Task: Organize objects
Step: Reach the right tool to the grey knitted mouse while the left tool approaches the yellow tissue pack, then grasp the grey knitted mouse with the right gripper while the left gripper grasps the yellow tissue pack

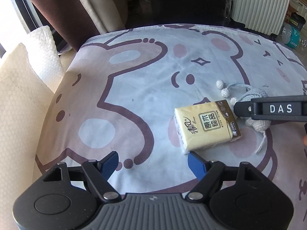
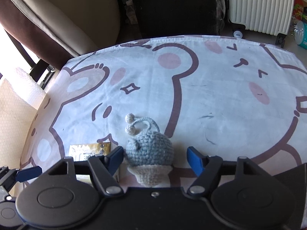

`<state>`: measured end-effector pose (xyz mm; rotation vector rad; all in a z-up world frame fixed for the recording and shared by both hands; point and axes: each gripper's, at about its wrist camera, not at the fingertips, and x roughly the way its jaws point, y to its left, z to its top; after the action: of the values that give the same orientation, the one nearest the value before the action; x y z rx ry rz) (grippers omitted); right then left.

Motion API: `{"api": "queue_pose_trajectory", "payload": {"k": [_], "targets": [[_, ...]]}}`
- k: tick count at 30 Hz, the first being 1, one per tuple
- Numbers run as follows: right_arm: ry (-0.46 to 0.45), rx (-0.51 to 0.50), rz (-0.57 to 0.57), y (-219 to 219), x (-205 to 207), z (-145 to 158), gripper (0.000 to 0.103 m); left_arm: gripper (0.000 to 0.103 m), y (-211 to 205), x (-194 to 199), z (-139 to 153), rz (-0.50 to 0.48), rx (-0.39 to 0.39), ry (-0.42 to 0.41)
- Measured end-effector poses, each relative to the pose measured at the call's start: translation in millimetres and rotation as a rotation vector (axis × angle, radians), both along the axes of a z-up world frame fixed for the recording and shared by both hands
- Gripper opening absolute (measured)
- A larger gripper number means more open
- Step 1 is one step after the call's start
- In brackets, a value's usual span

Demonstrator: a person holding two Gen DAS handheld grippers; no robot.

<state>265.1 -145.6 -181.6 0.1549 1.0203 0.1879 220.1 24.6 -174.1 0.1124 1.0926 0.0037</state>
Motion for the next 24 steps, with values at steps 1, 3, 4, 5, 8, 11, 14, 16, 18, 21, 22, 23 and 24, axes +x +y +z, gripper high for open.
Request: {"api": "queue_pose_trajectory", "payload": {"k": [1, 3, 4, 5, 8, 11, 14, 16, 18, 21, 22, 23, 24], "targets": [[0.001, 0.008, 0.009, 0, 0, -1, 0.064, 0.08, 0, 0, 1, 0.001, -0.004, 0.002], [-0.001, 0.026, 0.032, 1, -1, 0, 0.056, 0.08, -3, -1, 5, -0.003, -0.012, 0.005], [-0.002, 0.016, 0.036, 2, -2, 2, 0.055, 0.081, -4, -1, 8, -0.003, -0.017, 0.003], [-0.007, 0.009, 0.041, 3, -3, 4, 0.055, 0.085, -6, -2, 12, -0.003, -0.023, -0.005], [-0.003, 0.007, 0.039, -3, -5, 7, 0.054, 0.09, -11, -2, 21, 0.003, -0.056, -0.029], [0.002, 0.036, 0.008, -17, -7, 11, 0.053, 0.09, -19, 1, 24, 0.029, -0.096, -0.041], [0.007, 0.067, -0.036, -34, -9, 16, 0.053, 0.09, -26, 6, 23, 0.058, -0.127, -0.047], [0.009, 0.087, -0.06, -45, -11, 20, 0.053, 0.09, -31, 10, 21, 0.076, -0.143, -0.055], [0.005, 0.099, -0.075, -53, -14, 25, 0.053, 0.09, -37, 13, 19, 0.088, -0.148, -0.062], [-0.014, 0.086, -0.07, -60, -19, 33, 0.053, 0.09, -46, 19, 12, 0.094, -0.149, -0.058], [-0.017, 0.081, -0.066, -62, -20, 34, 0.053, 0.09, -48, 20, 9, 0.094, -0.15, -0.053], [-0.019, 0.075, -0.064, -63, -22, 35, 0.053, 0.09, -50, 22, 6, 0.095, -0.15, -0.048], [-0.018, 0.066, -0.063, -64, -23, 36, 0.053, 0.09, -52, 23, 4, 0.099, -0.147, -0.046]]}}
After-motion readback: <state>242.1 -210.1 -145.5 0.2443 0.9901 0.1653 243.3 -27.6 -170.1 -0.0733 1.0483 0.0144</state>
